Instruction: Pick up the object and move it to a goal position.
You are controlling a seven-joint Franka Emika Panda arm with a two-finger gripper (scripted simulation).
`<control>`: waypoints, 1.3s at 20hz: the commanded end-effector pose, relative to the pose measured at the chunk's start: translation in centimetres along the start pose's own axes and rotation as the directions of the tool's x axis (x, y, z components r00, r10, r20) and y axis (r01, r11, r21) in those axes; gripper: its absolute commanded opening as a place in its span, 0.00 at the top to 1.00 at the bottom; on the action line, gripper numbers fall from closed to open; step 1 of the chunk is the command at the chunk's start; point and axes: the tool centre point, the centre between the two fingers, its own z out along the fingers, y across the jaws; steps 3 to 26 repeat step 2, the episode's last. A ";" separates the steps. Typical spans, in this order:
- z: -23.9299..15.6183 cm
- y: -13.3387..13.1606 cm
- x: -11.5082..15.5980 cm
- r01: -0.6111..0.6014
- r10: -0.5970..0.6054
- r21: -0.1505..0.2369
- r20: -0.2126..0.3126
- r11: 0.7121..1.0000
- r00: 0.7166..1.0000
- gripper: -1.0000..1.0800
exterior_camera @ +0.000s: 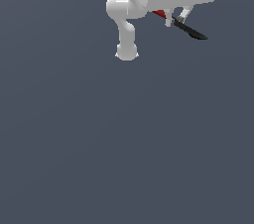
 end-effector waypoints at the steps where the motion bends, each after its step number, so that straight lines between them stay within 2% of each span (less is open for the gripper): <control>1: -0.2 -0.1 0.1 0.000 0.000 0.000 0.000 1.000 1.000 1.00; 26: -0.3 -0.1 0.1 0.000 0.000 0.000 0.000 1.000 1.000 1.00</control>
